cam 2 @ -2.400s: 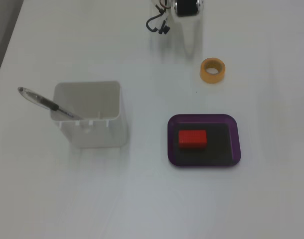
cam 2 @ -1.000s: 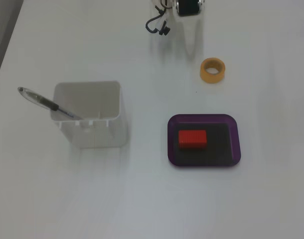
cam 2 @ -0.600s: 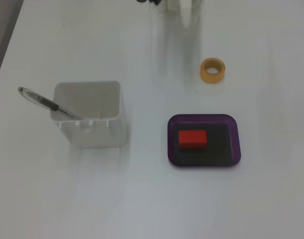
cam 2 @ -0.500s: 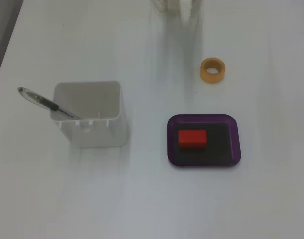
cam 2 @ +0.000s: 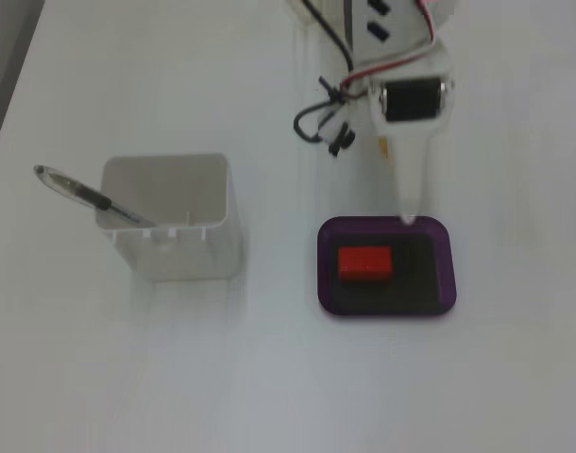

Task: Remove the cube from the box.

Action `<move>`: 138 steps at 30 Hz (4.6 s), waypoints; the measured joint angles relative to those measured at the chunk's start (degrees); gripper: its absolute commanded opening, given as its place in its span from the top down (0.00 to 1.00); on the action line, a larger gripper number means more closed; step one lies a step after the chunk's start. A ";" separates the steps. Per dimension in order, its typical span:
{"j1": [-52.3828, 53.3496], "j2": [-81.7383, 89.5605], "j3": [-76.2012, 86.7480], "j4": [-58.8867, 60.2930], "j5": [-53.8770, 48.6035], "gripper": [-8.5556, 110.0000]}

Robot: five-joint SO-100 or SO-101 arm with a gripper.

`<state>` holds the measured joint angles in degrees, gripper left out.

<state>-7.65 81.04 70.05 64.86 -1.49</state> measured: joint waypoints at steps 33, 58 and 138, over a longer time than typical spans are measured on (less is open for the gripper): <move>7.12 -37.71 -33.05 9.49 -3.34 0.93; 5.36 -10.20 -24.70 32.26 -4.04 0.93; 13.80 111.53 97.82 3.69 -7.21 0.74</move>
<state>6.15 192.57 167.87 68.55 -8.70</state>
